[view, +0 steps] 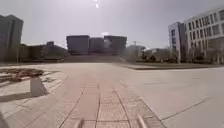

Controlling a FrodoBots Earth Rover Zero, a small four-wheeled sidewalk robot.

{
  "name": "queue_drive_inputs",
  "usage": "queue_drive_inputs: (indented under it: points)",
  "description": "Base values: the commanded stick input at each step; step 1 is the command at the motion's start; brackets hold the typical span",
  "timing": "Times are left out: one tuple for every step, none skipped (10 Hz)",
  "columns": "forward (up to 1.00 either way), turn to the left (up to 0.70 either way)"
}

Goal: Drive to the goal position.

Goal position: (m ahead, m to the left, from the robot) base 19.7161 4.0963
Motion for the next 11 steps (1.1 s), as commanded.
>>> queue_drive_inputs:
  points:
    - [0.70,0.00]
    - [0.70,0.00]
    - [0.70,0.00]
    - [0.70,0.07]
    - [0.70,0.35]
    - [0.70,0.35]
    - [0.70,0.35]
    - [0.70,0.35]
    - [0.70,0.35]
    - [0.70,0.35]
    - [0.70,0.35]
